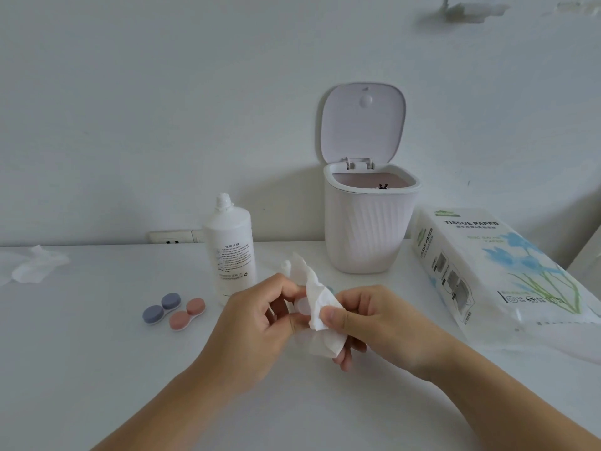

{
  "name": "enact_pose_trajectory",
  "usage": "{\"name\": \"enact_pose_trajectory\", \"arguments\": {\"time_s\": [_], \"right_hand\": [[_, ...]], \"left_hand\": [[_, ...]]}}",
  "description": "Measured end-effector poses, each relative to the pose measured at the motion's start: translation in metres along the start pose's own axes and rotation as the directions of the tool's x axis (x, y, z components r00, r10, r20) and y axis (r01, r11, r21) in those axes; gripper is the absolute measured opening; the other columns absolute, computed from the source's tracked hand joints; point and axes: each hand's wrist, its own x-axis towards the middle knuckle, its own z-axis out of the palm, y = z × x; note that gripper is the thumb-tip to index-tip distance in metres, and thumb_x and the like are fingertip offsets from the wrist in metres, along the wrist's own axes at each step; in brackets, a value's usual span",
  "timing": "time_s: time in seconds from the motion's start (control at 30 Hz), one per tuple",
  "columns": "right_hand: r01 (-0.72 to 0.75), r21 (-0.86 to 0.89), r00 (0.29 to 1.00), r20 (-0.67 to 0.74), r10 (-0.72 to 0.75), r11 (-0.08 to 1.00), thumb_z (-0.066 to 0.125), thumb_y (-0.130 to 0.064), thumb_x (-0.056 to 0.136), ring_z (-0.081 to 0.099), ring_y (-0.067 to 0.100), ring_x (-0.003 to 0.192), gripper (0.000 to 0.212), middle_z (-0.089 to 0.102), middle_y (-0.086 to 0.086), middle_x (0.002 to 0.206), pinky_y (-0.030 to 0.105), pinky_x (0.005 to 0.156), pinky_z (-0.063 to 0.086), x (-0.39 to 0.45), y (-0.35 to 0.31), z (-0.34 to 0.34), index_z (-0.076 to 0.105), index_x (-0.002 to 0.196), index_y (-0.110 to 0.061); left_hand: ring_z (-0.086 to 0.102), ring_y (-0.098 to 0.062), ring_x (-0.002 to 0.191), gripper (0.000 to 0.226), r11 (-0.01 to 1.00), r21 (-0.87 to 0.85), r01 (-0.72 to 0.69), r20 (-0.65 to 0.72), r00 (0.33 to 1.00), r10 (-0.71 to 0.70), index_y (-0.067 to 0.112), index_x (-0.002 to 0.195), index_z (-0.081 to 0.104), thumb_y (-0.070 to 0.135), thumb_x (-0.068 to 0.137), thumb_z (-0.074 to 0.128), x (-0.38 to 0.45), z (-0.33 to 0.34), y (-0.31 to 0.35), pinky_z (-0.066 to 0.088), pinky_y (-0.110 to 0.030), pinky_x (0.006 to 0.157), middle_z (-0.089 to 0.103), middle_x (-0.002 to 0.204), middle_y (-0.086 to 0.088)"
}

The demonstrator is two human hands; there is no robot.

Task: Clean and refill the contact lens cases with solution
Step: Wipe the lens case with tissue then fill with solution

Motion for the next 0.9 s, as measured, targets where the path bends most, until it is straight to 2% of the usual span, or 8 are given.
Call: {"name": "enact_pose_trajectory", "arguments": {"time_s": [0.07,0.17,0.33,0.43,0.5,0.63,0.77,0.9], "right_hand": [[-0.002,-0.031,1.0,0.007,0.002,1.0,0.059,-0.037,0.1,0.059,0.022,0.06,0.031,0.073,0.013,0.069,0.026,0.058,0.036,0.0,0.001,-0.001,0.071,0.085,-0.012],[0.034,-0.015,0.998,-0.061,-0.035,0.999,0.058,-0.037,0.1,0.066,0.018,0.061,0.029,0.074,0.011,0.072,0.018,0.058,0.04,0.002,0.002,-0.004,0.075,0.088,-0.017],[0.203,-0.083,0.97,-0.12,-0.212,0.976,0.056,-0.027,0.103,0.07,0.011,0.074,0.023,0.077,0.0,0.087,0.014,0.069,0.049,0.004,0.009,0.0,0.077,0.103,-0.02],[0.289,-0.11,0.943,-0.14,-0.302,0.951,0.055,-0.023,0.104,0.069,0.011,0.082,0.023,0.076,0.001,0.09,0.019,0.077,0.051,0.005,0.011,0.001,0.077,0.105,-0.019],[0.33,-0.113,0.916,-0.204,-0.346,0.937,0.055,-0.025,0.103,0.066,0.005,0.076,0.023,0.075,0.0,0.085,0.015,0.072,0.049,0.007,0.011,0.0,0.077,0.102,-0.018],[0.276,0.003,0.882,-0.399,-0.252,0.961,0.059,-0.034,0.098,0.062,0.005,0.066,0.023,0.074,-0.002,0.077,0.02,0.063,0.05,0.008,0.008,-0.007,0.079,0.093,-0.024],[0.145,0.1,0.953,-0.283,-0.111,0.984,0.057,-0.033,0.097,0.065,0.01,0.067,0.028,0.078,0.006,0.084,0.026,0.065,0.052,0.006,0.007,-0.008,0.081,0.093,-0.018],[0.046,0.043,0.968,-0.248,-0.034,0.998,0.06,-0.03,0.101,0.062,0.011,0.067,0.027,0.077,0.011,0.086,0.027,0.066,0.052,0.007,0.007,-0.005,0.08,0.095,-0.014]], "left_hand": [[0.046,-0.014,0.054,0.037,1.0,0.002,-0.001,0.003,1.0,0.001,0.048,0.089,0.068,0.016,0.08,0.083,0.001,-0.001,0.0,0.039,-0.016,0.053,0.059,0.064,0.009],[0.046,-0.004,0.054,0.029,0.999,-0.043,0.026,-0.014,1.0,-0.027,0.042,0.085,0.069,0.019,0.078,0.085,0.002,0.001,0.0,0.039,-0.015,0.052,0.059,0.063,0.009],[0.047,-0.007,0.054,0.024,0.994,-0.082,0.067,-0.012,0.998,-0.068,0.035,0.081,0.068,0.031,0.072,0.09,0.001,0.002,-0.001,0.04,-0.019,0.053,0.061,0.065,-0.004],[0.045,-0.008,0.055,0.025,0.989,-0.122,0.086,-0.004,0.996,-0.087,0.034,0.078,0.067,0.045,0.064,0.085,0.002,0.003,-0.002,0.039,-0.021,0.053,0.058,0.062,0.001],[0.046,-0.007,0.055,0.028,0.985,-0.154,0.083,-0.011,0.996,-0.086,0.035,0.079,0.068,0.053,0.061,0.081,0.003,0.003,-0.002,0.039,-0.021,0.053,0.059,0.062,0.005],[0.052,-0.021,0.059,0.032,0.981,-0.187,0.053,-0.043,0.997,-0.062,0.036,0.085,0.071,0.058,0.063,0.078,0.002,0.002,0.0,0.047,-0.039,0.057,0.066,0.067,0.003],[0.06,-0.04,0.07,0.029,0.97,-0.241,-0.02,-0.101,0.995,-0.004,0.039,0.09,0.07,0.055,0.068,0.081,0.002,0.002,0.001,0.056,-0.059,0.065,0.07,0.074,0.006],[0.065,-0.039,0.069,0.039,0.962,-0.267,-0.062,-0.165,0.986,0.018,0.041,0.093,0.071,0.068,0.066,0.08,0.001,0.001,0.001,0.056,-0.06,0.064,0.069,0.079,0.001]]}}
